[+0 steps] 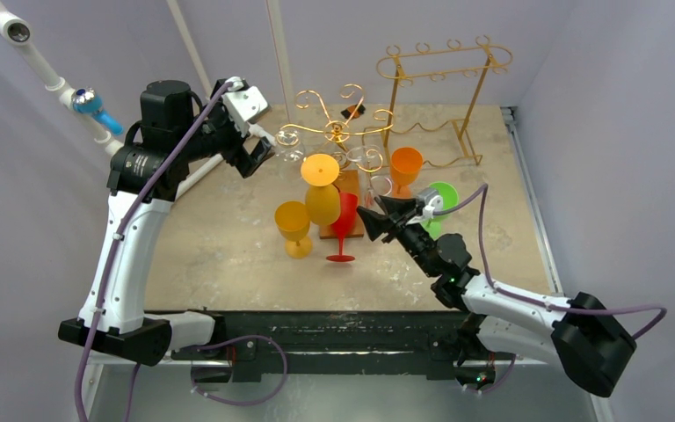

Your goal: Place the wine glass upside down on the wine glass rack

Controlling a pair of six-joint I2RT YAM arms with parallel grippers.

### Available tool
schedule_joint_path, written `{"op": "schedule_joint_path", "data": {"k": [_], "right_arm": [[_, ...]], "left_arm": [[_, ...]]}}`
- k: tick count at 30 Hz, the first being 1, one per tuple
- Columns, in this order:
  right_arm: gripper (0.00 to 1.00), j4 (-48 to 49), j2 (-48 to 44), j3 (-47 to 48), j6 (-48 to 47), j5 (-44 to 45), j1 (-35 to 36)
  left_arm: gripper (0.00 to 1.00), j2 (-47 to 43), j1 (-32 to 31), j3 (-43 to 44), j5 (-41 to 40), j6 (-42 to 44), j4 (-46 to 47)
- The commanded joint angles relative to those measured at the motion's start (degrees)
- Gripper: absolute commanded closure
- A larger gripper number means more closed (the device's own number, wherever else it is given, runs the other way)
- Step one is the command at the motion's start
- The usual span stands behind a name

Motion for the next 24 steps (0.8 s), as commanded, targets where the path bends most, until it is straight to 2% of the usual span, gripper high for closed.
{"op": "schedule_joint_path", "data": {"k": [1, 4, 10, 16, 24], "right_arm": [[1.00, 7.67, 1.48, -0.97, 2.61, 3.62, -0.06], [1.00, 13.03, 4.10, -2.11, 2.51, 2.80, -0.06], [1.00, 31.80, 14.54, -4.47, 1.31, 3.46, -0.06], [1.00, 41.19, 22.58, -3.59, 0.79, 4.17, -0.06], [1.00, 47.10, 24.60, -2.49, -2.90, 7.91, -0.06]], "left_arm": [[0.06, -0.88, 0.03, 1.05, -2.64, -0.72, -0.15], [0.06, -0.78, 0.03, 0.93, -2.51, -0.81, 0.03], [0.06, -0.74, 0.03, 0.92, -2.42, -0.83, 0.08], [0.06, -1.04, 0.03, 0.74, -2.90, -0.36, -0.38], [0.06, -0.73, 0.03, 0.74, -2.95, -0.11, -0.26]]}}
